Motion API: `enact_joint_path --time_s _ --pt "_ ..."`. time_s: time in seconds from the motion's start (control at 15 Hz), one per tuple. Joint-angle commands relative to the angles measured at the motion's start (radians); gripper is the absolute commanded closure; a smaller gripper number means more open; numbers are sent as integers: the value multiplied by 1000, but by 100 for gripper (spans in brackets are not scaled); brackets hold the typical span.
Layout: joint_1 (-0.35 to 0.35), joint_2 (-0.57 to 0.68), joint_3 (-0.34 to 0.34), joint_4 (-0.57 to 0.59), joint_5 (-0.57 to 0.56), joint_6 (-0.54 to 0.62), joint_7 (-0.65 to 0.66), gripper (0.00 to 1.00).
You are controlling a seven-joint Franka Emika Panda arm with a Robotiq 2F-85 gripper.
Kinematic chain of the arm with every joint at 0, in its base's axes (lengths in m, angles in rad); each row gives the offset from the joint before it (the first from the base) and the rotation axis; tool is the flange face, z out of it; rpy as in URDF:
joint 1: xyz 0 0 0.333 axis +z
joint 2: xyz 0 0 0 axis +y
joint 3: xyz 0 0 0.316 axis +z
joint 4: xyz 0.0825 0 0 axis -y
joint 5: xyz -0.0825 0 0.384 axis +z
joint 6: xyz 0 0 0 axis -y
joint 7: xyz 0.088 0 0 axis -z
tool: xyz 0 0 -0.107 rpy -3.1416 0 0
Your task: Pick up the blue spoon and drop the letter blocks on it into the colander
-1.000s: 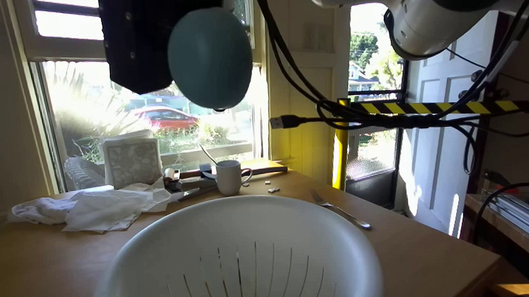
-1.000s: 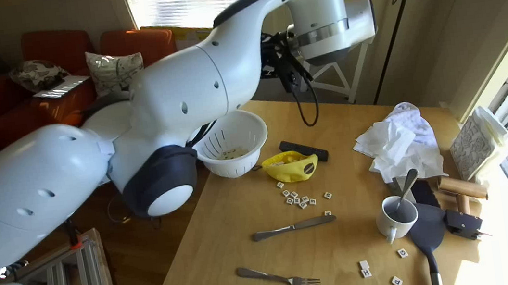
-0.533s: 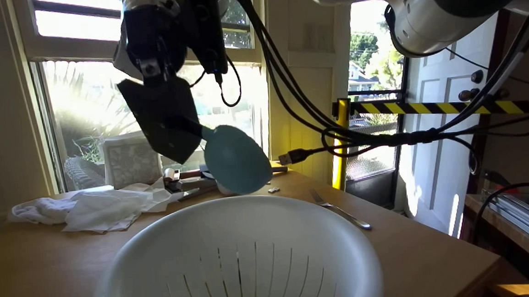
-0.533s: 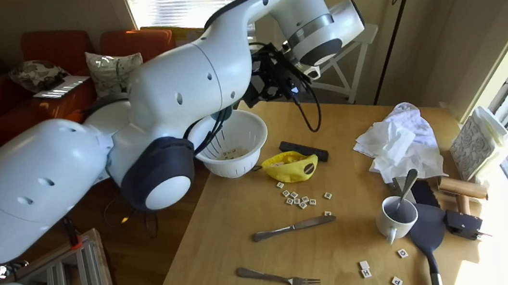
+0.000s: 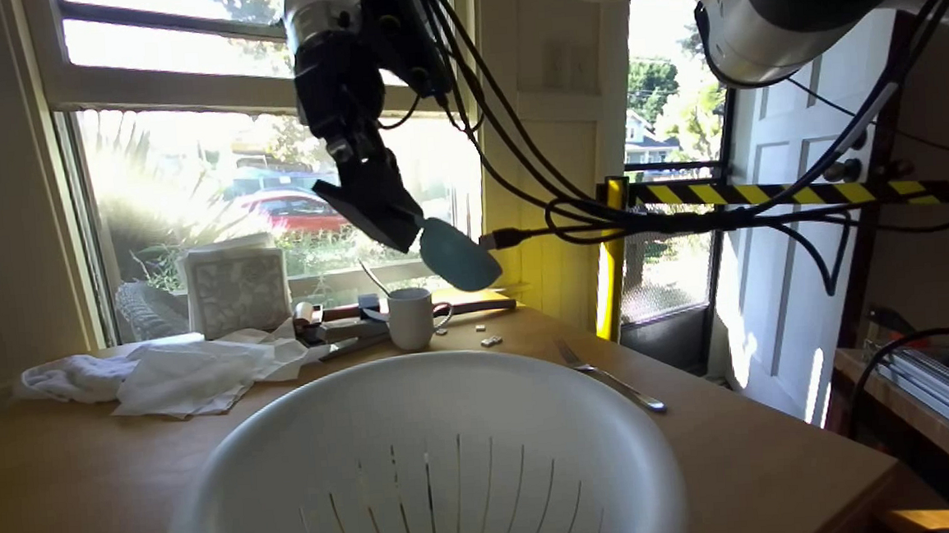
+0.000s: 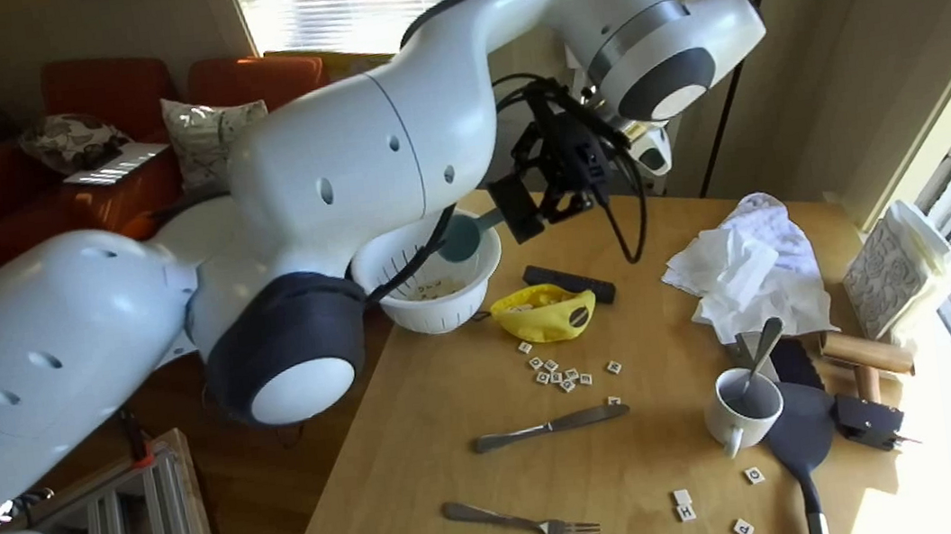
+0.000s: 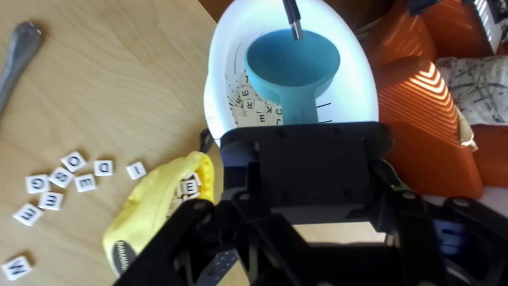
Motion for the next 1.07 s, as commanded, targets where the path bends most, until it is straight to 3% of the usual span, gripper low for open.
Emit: enact_joint_path --time_s 0.0,0.2,0.33,0.87,0.93,1.0 --pt "-70 -55 -27 -25 -33 -66 122 65" --pt "-116 -34 -57 -33 -46 -97 194 65" --pt "-135 37 -75 39 -46 -144 259 65" --pt "-217 135 -108 13 -15 -289 523 65" --pt "-200 151 -105 50 -32 -254 459 40" --pt "-210 160 -106 49 -31 -268 481 40"
